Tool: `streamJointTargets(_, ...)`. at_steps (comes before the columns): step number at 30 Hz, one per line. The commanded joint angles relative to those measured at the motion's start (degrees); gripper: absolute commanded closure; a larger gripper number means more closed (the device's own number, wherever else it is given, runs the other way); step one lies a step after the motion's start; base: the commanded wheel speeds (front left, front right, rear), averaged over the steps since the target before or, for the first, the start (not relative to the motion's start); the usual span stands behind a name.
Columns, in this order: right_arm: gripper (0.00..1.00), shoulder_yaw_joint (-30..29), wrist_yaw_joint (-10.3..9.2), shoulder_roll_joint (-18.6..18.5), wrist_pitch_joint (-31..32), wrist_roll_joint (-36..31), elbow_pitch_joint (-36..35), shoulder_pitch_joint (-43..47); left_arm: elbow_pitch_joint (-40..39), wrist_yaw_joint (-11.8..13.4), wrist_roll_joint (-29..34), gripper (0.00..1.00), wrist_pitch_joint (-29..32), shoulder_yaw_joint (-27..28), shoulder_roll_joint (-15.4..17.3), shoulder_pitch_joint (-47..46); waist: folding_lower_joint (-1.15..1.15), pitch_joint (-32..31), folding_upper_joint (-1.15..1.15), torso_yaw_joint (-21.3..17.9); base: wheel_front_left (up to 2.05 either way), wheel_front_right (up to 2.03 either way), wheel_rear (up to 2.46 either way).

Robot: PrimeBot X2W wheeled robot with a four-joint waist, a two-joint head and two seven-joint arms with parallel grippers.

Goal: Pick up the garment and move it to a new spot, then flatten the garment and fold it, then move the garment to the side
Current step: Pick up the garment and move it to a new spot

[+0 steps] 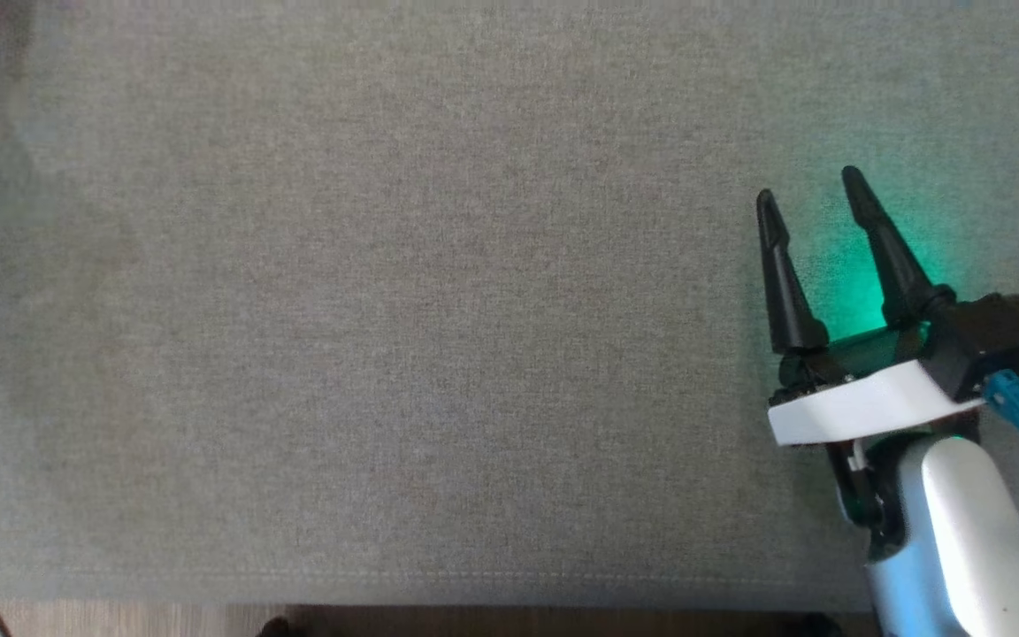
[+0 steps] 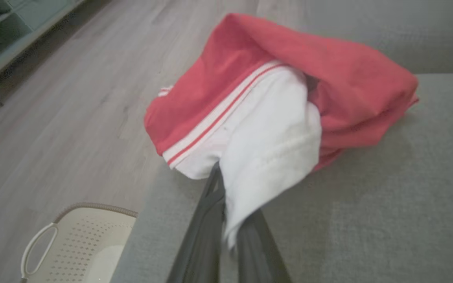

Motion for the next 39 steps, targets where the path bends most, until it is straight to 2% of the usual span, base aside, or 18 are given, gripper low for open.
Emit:
streamJointTargets(1, 0.00, 1.58, 0.39, -0.08, -0.57, 0.52, -1.46, -0.09, -1.31, 0.73, 0.47, 1.00, -0.74, 1.04, 4.75, -2.30, -0.01, -1.48, 0.00, -0.04, 0.00, 0.00, 0.00)
streamJointTargets(6, 0.00, 2.01, 0.39, -0.08, -1.67, 1.72, 0.97, -0.12, -1.21, 0.10, 1.81, 1.00, -1.86, -0.64, 5.81, -4.15, -0.01, -6.12, 0.00, -0.34, 0.00, 0.00, 0.00)
streamJointTargets(12, 0.00, 2.32, 0.39, -0.08, -3.18, 3.75, 4.38, 0.03, -3.92, -2.70, 3.89, 1.00, -1.57, -4.13, 6.20, -7.06, -0.01, -12.64, 0.00, -1.31, 0.00, 0.00, 0.00)
streamJointTargets(16, 0.00, 2.60, 0.39, -0.08, -4.39, 5.44, 6.72, 0.40, -7.02, -4.59, 4.83, 1.00, -0.62, -7.05, 5.32, -8.25, -0.01, -17.20, 0.00, -2.70, 0.00, 0.00, 0.00)
streamJointTargets(26, 0.00, 1.41, 0.39, -0.08, -6.69, 8.11, 10.44, 1.81, -20.01, -6.44, 2.18, 1.00, 4.54, -14.44, -1.44, -5.89, -0.01, -24.05, 0.00, -8.04, 0.00, 0.00, 0.00)
streamJointTargets(33, 0.00, 0.47, 0.39, -0.08, -7.59, 8.93, 11.25, 1.66, -29.70, -6.50, -1.87, 1.00, 7.31, -18.23, -7.81, -0.47, -0.01, -23.58, 0.00, -11.92, 0.00, 0.00, 0.00)
streamJointTargets(35, 0.00, 0.52, 0.39, -0.08, -7.71, 9.07, 11.38, 1.56, -30.74, -6.44, -2.26, 1.00, 7.55, -18.65, -8.57, 0.60, -0.01, -23.31, 0.00, -12.39, 0.00, 0.00, 0.00)
streamJointTargets(39, 0.00, 0.74, 0.39, -0.08, -8.39, 9.77, 12.08, 1.15, -33.07, -4.89, -3.67, 1.00, 7.61, -19.83, -11.46, 5.75, -0.01, -22.12, 0.00, -13.54, 0.00, 0.00, 0.00)
